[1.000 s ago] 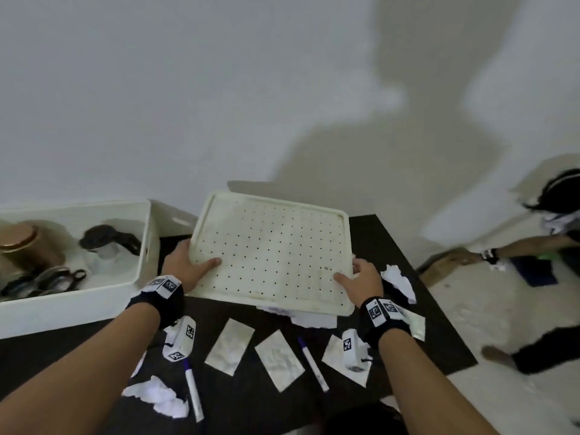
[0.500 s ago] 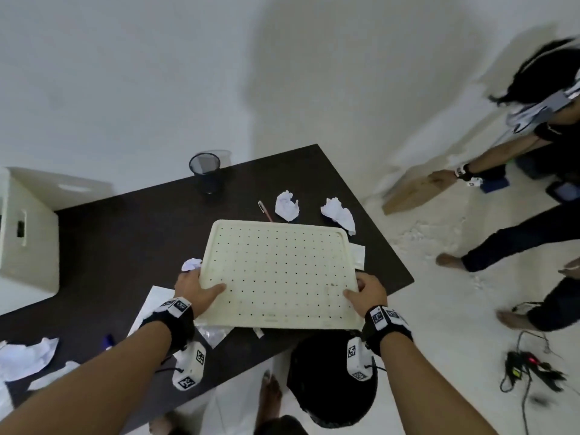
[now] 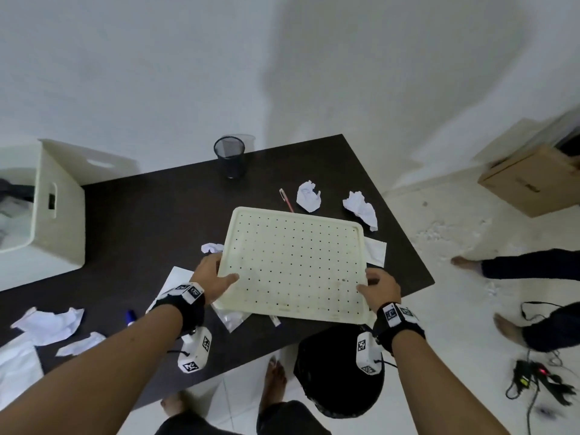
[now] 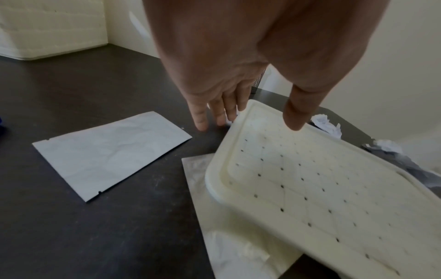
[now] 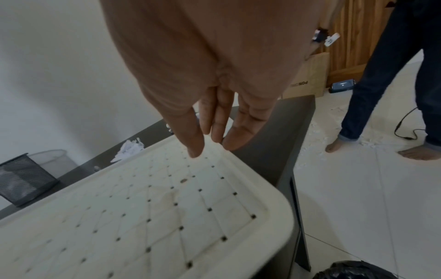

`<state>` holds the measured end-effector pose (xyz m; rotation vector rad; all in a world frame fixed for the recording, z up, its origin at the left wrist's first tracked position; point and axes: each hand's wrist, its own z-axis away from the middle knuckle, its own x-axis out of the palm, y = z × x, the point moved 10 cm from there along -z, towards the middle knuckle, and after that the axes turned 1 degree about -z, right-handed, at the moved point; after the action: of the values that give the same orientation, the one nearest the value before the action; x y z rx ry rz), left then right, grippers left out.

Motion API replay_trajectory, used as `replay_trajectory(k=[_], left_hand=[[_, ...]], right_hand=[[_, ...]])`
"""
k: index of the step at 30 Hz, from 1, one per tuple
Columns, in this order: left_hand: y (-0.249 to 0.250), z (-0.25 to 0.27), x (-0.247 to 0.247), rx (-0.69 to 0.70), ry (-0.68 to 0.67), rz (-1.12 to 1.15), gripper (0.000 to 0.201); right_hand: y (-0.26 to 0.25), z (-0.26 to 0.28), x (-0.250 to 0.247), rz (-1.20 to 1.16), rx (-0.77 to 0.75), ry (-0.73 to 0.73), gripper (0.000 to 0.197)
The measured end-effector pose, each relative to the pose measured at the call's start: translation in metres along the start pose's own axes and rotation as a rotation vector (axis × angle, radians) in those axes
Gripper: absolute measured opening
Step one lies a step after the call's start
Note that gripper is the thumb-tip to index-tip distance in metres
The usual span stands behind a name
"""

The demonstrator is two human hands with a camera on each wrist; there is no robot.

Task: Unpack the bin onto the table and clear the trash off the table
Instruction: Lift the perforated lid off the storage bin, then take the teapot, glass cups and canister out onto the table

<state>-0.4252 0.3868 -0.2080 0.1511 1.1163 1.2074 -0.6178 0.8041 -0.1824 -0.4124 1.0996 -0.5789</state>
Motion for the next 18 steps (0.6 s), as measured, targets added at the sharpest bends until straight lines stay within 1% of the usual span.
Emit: replay_trajectory(k=[1, 2, 5, 8, 10, 13, 15, 18], left_hand=[[0.005, 0.002, -0.006, 0.003, 0.008, 0.026, 0.046], [0.009, 0.004, -0.015, 0.002, 0.027, 0.044, 0.048], [0.007, 0.005, -0.047, -0.011, 0.102, 0.076, 0.064], [-0.007, 0.011, -0.084, -0.024, 0.139, 0.144, 0.070], [-0.030, 0.015, -0.116, -0.034, 0.183, 0.217, 0.068], [-0.075, 0.028, -0.173, -0.043, 0.250, 0.299, 0.060], [-0.110, 0.038, -0.210, -0.042, 0.286, 0.341, 0.051], [-0.168, 0.065, -0.251, -0.063, 0.311, 0.416, 0.037]], right_hand=[[-0.008, 0.002, 0.001, -0.001, -0.012, -0.001, 0.044], [-0.018, 0.003, 0.003, -0.008, -0.030, -0.004, 0.044], [-0.058, 0.011, 0.011, -0.047, -0.089, -0.008, 0.042], [-0.108, 0.021, 0.030, -0.057, -0.154, -0.021, 0.039], [-0.150, 0.031, 0.051, -0.055, -0.212, -0.042, 0.037], [-0.229, 0.051, 0.096, -0.049, -0.328, -0.093, 0.034], [-0.286, 0.072, 0.135, -0.023, -0.413, -0.151, 0.034], [-0.372, 0.111, 0.200, 0.020, -0.560, -0.257, 0.034]])
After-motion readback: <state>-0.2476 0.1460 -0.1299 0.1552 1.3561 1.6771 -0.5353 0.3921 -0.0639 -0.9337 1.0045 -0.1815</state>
